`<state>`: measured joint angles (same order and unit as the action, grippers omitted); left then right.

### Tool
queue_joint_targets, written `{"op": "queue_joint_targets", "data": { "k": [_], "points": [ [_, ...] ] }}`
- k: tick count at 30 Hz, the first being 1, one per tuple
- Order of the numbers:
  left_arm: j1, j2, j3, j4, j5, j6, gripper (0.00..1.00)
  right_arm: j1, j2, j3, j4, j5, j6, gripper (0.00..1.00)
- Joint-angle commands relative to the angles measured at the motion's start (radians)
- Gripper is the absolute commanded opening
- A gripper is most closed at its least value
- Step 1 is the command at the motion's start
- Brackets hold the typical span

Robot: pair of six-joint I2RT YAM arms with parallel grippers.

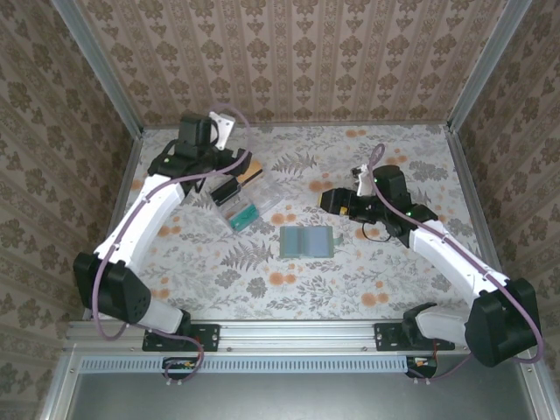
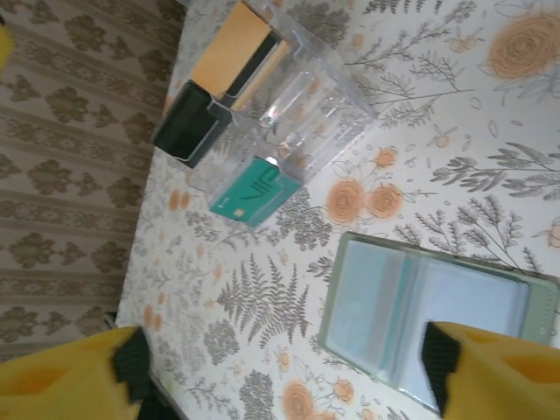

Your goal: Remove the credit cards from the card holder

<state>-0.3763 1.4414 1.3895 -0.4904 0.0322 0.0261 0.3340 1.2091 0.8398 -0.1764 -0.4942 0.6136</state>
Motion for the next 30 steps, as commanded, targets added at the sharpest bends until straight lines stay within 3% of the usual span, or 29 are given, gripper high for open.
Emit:
{"op": "queue_joint_targets", "data": {
  "k": [1,4,8,11,14,24,30],
  "points": [
    [0.022,-0.072,-0.093,0.058,0.149,-0.177,1.0,0.038,0.009,0.0,-0.091,0.139,-0.054,0.72],
    [0.024,-0.139,-0.179,0.096,0.215,-0.251,0.9,0.07,0.039,-0.006,-0.122,0.194,-0.068,0.53],
    [0.022,-0.196,-0.29,0.117,0.27,-0.409,0.75,0.106,0.07,-0.043,-0.12,0.267,-0.055,0.35],
    [0.012,-0.212,-0.36,0.123,0.301,-0.513,0.62,0.137,0.103,-0.055,-0.137,0.326,-0.055,0.29],
    [-0.017,-0.214,-0.433,0.161,0.327,-0.603,0.51,0.162,0.148,-0.059,-0.138,0.349,-0.055,0.28],
    [-0.237,-0.163,-0.599,0.324,0.258,-0.81,0.43,0.194,0.31,-0.061,-0.135,0.405,-0.049,0.27],
    [-0.305,-0.041,-0.624,0.427,0.284,-0.864,0.36,0.203,0.361,-0.057,-0.13,0.425,-0.059,0.28]
  ]
}}
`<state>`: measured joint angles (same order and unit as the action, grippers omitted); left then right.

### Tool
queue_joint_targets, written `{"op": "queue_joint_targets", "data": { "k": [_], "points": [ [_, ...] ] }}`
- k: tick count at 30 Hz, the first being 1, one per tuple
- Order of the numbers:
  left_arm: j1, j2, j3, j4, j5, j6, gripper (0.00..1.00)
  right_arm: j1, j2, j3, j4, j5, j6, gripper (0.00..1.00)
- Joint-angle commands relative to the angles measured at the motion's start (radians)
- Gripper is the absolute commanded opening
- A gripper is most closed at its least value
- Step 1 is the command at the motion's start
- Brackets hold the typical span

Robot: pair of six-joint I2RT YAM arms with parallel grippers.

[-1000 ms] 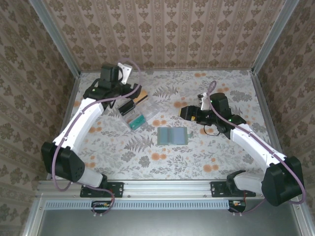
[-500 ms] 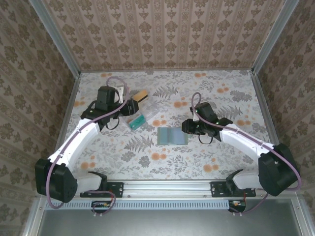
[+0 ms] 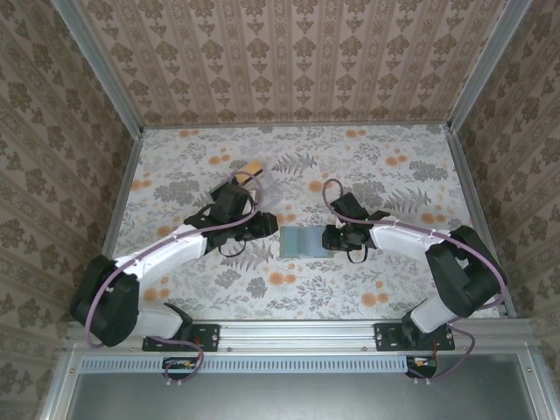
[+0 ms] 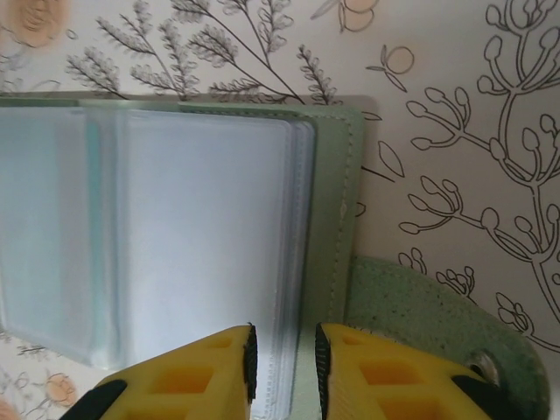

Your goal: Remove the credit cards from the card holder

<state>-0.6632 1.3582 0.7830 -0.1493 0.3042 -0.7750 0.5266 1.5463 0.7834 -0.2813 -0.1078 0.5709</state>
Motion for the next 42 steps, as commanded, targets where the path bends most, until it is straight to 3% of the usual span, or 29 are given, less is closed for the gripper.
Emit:
{"op": "queue_joint_targets", "data": {
  "k": [1,21,42],
  "points": [
    [-0.024,0.058,-0.02,0.102,0.018,-0.072,0.36,0.013,0.029,0.0,-0.023,0.04,-0.017,0.28],
    [-0.062,0.3,0.029,0.131,0.048,-0.061,0.33,0.037,0.075,-0.003,0.004,0.035,0.006,0.23],
    [-0.079,0.349,0.063,0.16,0.113,-0.046,0.32,0.039,0.095,-0.012,0.019,0.028,0.013,0.23]
  ]
}}
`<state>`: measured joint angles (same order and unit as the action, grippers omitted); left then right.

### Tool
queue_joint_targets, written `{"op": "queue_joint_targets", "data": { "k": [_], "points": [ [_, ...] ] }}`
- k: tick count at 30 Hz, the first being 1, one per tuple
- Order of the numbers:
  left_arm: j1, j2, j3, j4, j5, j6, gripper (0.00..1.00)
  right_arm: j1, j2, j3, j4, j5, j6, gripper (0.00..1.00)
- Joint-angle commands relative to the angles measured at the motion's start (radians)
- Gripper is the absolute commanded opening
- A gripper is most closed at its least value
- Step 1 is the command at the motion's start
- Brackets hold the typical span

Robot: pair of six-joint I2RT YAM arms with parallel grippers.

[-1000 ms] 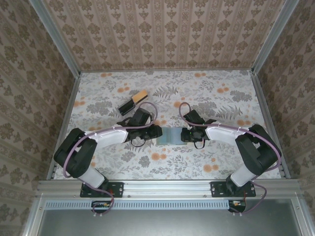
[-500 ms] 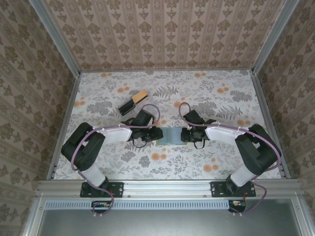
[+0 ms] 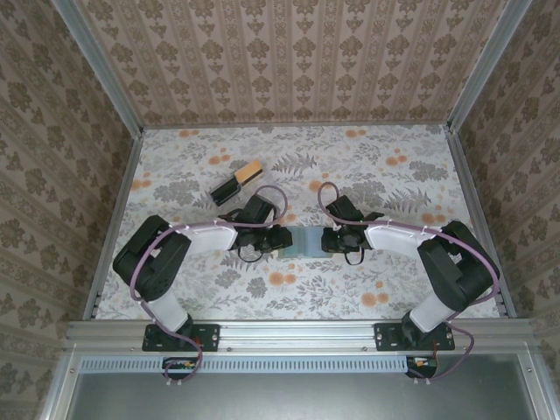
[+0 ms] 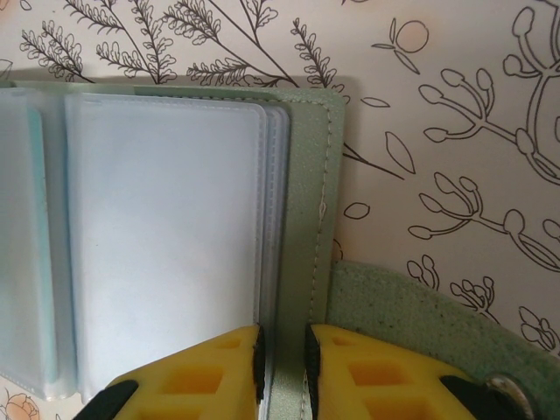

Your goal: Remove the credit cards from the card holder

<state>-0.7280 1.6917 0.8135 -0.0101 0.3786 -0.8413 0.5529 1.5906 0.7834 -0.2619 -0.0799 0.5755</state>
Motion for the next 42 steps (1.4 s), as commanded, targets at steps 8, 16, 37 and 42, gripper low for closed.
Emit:
{"op": "queue_joint_targets", "data": {
  "k": [8,16,37,42],
  "points": [
    [-0.018,0.009,0.029,0.061,0.074,0.027,0.59,0.013,0.054,-0.017,0.004,-0.004,0.012,0.23],
    [-0.024,-0.003,0.027,0.103,0.105,0.021,0.65,0.016,0.053,-0.019,0.003,-0.003,0.017,0.23],
    [-0.031,-0.075,0.056,-0.084,-0.029,0.079,0.63,0.024,0.048,-0.023,0.004,0.002,0.023,0.23],
    [-0.03,-0.038,0.059,-0.087,-0.023,0.068,0.62,0.025,0.045,-0.023,0.002,0.002,0.023,0.23]
  ]
}}
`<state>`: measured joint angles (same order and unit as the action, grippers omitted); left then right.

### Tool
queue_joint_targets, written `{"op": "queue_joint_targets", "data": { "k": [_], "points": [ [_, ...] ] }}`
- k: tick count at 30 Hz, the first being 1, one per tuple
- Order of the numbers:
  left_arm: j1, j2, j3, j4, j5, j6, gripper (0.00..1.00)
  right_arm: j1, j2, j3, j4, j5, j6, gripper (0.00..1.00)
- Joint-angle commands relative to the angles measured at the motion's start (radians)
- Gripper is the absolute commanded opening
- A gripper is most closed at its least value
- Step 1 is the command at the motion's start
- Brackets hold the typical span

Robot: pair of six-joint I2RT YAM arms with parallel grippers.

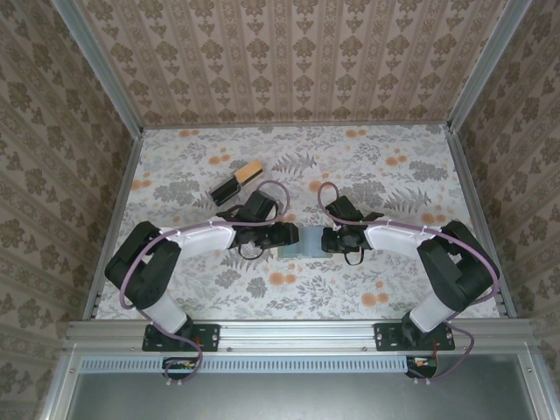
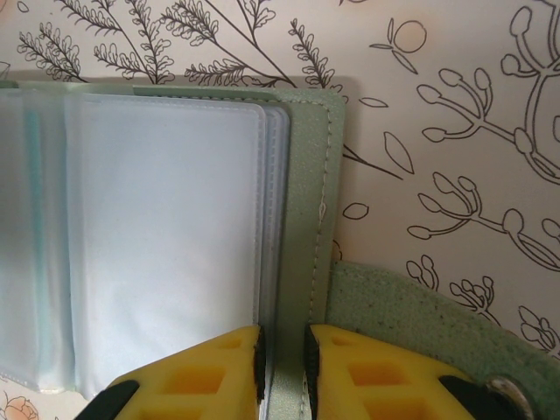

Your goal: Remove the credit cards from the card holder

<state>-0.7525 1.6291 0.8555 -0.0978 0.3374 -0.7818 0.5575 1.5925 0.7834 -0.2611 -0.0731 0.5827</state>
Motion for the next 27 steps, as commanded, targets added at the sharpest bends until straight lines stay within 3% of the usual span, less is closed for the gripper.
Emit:
{"op": "queue_joint_targets", "data": {
  "k": [1,15,27],
  "points": [
    [-0.007,0.029,0.017,0.002,0.022,0.012,0.62,0.02,0.043,-0.023,0.0,-0.004,0.016,0.23],
    [-0.008,0.068,0.019,0.024,0.052,0.006,0.61,0.022,0.047,-0.019,0.001,-0.005,0.016,0.23],
    [-0.008,0.053,0.027,-0.038,-0.001,0.015,0.6,0.022,0.058,-0.017,0.004,-0.005,0.016,0.23]
  ]
}}
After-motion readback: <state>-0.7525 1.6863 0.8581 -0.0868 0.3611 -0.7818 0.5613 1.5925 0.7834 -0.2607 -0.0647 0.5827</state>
